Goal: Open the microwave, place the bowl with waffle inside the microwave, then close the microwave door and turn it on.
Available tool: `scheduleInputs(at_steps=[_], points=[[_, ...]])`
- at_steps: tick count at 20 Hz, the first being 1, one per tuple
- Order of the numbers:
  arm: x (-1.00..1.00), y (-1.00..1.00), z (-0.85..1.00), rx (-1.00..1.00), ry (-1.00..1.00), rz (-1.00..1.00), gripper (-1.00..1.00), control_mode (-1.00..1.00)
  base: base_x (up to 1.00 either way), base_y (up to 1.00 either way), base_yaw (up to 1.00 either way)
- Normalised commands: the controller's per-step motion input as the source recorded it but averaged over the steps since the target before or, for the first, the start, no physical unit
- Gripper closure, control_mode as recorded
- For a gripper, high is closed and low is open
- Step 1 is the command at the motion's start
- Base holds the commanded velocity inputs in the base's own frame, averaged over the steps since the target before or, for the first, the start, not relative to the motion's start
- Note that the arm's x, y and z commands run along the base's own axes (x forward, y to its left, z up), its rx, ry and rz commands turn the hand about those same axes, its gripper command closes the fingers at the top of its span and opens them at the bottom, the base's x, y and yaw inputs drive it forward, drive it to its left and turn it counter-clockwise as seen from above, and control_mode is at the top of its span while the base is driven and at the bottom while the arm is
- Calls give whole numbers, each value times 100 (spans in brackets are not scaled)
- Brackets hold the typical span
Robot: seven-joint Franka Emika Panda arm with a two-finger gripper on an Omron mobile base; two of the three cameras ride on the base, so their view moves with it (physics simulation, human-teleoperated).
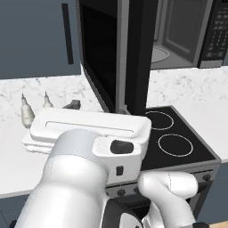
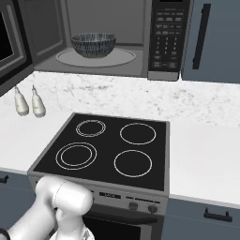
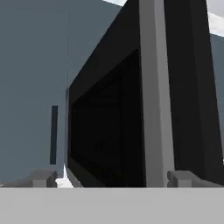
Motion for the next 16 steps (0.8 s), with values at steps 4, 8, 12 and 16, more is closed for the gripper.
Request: scheduleInputs(at_steps=[4, 8, 12, 16], points=[[40, 13, -7, 0, -8, -27, -100, -100, 0, 0, 0], [25, 33, -9, 0, -5, -18, -100, -100, 0, 0, 0], [1, 24, -3, -1, -2, -6, -100, -100, 0, 0, 0], [3, 0, 0, 0, 0, 0, -100, -100, 0, 0, 0]])
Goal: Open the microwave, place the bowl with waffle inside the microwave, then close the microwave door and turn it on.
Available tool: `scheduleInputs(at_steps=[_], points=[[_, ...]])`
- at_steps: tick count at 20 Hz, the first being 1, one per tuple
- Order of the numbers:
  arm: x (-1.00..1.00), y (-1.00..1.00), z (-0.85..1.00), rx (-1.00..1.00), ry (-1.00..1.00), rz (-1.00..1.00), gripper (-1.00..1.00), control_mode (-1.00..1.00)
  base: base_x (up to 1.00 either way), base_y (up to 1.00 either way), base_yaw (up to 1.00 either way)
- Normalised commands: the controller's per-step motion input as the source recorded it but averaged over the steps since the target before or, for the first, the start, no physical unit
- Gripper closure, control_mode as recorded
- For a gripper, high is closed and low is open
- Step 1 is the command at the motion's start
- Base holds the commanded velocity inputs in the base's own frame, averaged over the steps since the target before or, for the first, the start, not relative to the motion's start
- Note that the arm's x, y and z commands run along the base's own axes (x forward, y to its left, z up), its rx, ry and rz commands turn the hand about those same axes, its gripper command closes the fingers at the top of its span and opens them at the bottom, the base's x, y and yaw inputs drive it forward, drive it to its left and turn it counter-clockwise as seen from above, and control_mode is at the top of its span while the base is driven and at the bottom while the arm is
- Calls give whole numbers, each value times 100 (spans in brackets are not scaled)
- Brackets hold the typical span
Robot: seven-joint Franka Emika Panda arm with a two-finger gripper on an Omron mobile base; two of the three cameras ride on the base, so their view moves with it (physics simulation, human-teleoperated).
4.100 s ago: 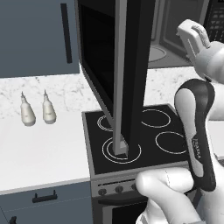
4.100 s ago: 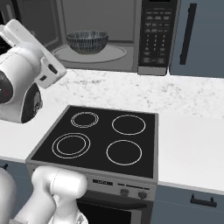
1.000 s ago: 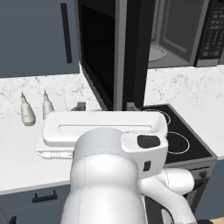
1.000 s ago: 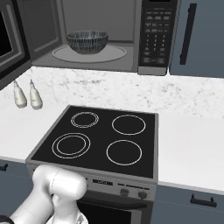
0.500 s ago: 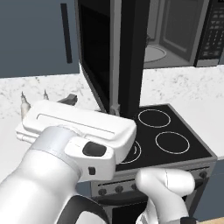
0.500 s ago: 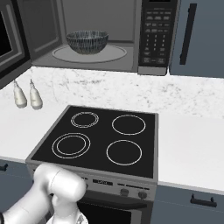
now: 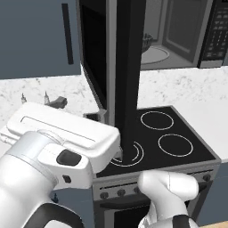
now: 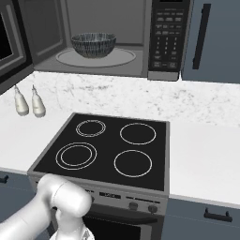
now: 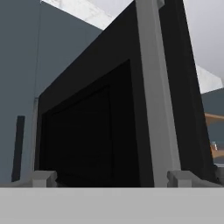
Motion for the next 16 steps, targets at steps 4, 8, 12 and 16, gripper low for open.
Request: scheduleInputs(at_steps=[4, 8, 12, 16], points=[[57, 0, 0, 0, 0, 0, -100, -100, 0, 0, 0], [66, -3, -7, 0, 0, -1, -100, -100, 0, 0, 0], [9, -66, -14, 1, -2, 2, -100, -100, 0, 0, 0], [0, -83, -6, 1, -2, 0, -100, -100, 0, 0, 0]])
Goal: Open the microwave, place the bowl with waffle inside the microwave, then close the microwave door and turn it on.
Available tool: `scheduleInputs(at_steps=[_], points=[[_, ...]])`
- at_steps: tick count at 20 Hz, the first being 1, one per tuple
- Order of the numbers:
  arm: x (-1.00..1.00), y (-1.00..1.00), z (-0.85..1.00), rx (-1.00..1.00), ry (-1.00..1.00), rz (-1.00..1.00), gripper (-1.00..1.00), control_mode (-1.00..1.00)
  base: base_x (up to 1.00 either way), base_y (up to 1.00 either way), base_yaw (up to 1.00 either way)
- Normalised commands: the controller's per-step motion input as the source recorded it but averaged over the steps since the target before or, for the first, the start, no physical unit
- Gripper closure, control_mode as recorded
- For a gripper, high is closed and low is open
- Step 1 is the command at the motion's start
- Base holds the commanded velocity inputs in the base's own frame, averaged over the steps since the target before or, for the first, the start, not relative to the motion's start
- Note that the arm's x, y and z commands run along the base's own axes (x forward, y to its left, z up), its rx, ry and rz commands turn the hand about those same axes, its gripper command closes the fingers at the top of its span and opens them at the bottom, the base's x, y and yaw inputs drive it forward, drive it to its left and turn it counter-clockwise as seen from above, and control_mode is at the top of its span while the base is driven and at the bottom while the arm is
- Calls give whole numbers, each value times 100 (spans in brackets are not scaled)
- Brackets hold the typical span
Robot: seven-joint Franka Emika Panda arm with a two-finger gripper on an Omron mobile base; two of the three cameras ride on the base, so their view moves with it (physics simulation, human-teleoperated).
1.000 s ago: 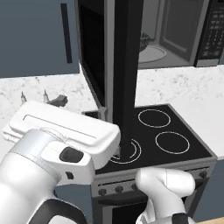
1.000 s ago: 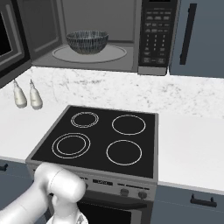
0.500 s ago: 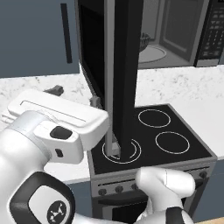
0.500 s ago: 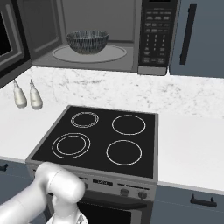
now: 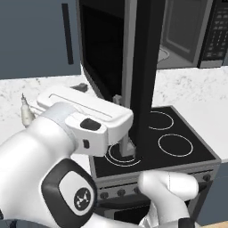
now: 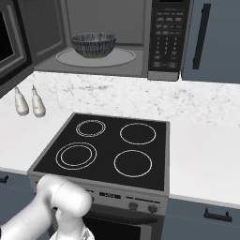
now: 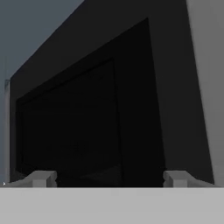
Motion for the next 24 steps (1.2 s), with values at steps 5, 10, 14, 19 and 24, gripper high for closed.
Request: scheduleInputs(at_steps=[5, 10, 14, 19, 24], points=[[5, -90, 0, 5, -1, 2, -100, -100, 0, 0, 0], [49, -76, 0, 5, 0, 9, -100, -100, 0, 0, 0], [79, -64, -6, 5, 0, 12, -100, -100, 0, 0, 0], [79, -46, -18, 1, 0, 13, -100, -100, 0, 0, 0], [76, -47, -15, 0, 0, 13, -100, -100, 0, 0, 0]])
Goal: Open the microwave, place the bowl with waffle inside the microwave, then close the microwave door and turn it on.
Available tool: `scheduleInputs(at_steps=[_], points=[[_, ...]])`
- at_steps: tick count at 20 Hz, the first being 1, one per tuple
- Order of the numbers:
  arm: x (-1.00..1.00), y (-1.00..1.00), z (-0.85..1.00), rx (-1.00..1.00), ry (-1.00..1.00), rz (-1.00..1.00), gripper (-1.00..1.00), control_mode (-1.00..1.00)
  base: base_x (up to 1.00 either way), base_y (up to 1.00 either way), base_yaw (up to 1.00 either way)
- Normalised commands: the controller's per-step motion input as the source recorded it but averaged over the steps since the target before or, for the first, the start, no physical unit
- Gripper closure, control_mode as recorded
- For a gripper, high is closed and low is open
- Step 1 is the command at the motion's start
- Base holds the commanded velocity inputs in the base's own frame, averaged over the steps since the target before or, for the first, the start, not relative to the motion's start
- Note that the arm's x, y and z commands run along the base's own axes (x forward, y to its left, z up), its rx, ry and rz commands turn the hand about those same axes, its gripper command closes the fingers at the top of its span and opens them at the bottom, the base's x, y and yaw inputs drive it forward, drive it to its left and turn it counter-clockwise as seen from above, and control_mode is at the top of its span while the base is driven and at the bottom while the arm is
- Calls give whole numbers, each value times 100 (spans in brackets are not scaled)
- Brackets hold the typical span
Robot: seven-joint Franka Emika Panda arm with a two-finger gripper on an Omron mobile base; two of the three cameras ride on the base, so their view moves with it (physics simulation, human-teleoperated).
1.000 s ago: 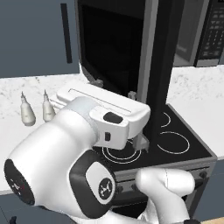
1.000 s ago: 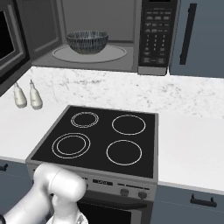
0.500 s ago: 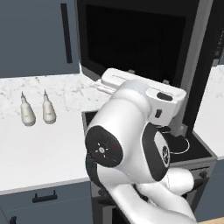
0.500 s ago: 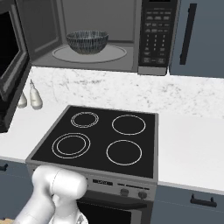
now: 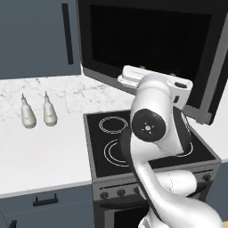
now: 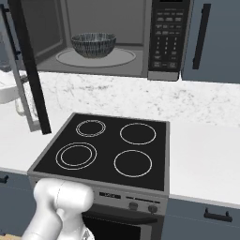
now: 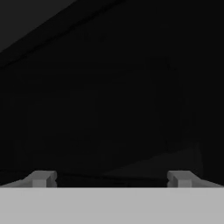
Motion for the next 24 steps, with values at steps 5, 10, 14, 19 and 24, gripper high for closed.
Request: scheduleInputs(at_steps=[5, 10, 14, 19, 24], points=[[76, -47, -5, 0, 0, 12, -100, -100, 0, 0, 0], [74, -39, 0, 1, 0, 11, -100, -100, 0, 0, 0], [57, -28, 0, 1, 0, 9, -100, -100, 0, 0, 0], [46, -28, 0, 1, 0, 9, -100, -100, 0, 0, 0], [37, -28, 0, 1, 1, 7, -100, -100, 0, 0, 0]])
